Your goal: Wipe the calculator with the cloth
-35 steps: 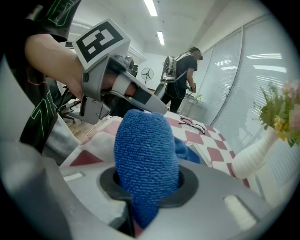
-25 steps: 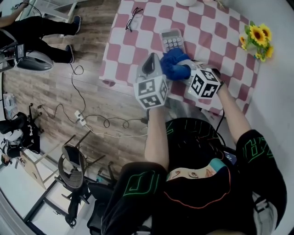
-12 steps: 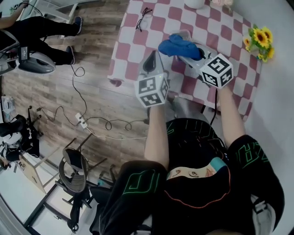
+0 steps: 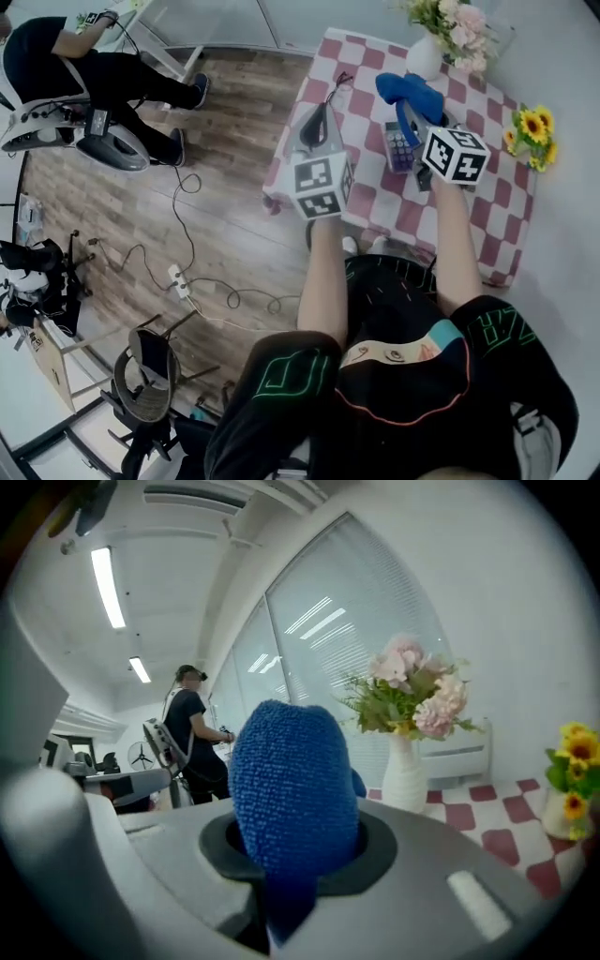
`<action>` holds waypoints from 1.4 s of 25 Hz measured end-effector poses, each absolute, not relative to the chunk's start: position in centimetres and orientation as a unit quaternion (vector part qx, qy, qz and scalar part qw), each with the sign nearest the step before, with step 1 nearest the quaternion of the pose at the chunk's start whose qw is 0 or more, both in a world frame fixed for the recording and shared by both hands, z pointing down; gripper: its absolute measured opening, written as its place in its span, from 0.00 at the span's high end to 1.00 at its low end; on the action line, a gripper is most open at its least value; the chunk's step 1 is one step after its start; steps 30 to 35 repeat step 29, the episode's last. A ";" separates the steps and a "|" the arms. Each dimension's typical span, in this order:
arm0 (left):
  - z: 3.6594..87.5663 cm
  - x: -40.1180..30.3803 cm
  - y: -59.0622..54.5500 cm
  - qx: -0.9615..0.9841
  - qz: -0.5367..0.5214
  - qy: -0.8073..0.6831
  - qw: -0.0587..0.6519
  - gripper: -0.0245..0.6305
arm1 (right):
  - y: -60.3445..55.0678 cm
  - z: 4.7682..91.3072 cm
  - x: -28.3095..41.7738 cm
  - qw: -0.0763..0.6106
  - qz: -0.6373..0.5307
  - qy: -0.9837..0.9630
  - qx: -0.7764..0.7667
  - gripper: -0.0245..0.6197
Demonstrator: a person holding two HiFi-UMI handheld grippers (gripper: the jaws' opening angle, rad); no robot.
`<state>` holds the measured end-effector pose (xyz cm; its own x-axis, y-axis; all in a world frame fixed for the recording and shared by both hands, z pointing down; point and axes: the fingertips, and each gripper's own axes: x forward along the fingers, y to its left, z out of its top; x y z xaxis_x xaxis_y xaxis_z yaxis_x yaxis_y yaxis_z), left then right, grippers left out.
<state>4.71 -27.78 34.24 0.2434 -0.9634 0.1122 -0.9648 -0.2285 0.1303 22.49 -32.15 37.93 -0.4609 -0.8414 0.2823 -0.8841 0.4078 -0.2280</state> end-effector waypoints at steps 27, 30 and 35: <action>27.0 5.7 -32.4 0.811 -0.018 -0.585 -0.011 0.95 | -33.2 27.6 24.8 0.028 0.031 -0.818 0.574 0.81; 27.0 5.9 -32.6 0.811 -0.016 -0.585 -0.012 0.95 | -33.3 27.4 25.1 0.024 0.028 -0.818 0.574 0.81; 27.0 5.9 -32.6 0.811 -0.016 -0.585 -0.012 0.95 | -33.3 27.4 25.1 0.024 0.028 -0.818 0.574 0.81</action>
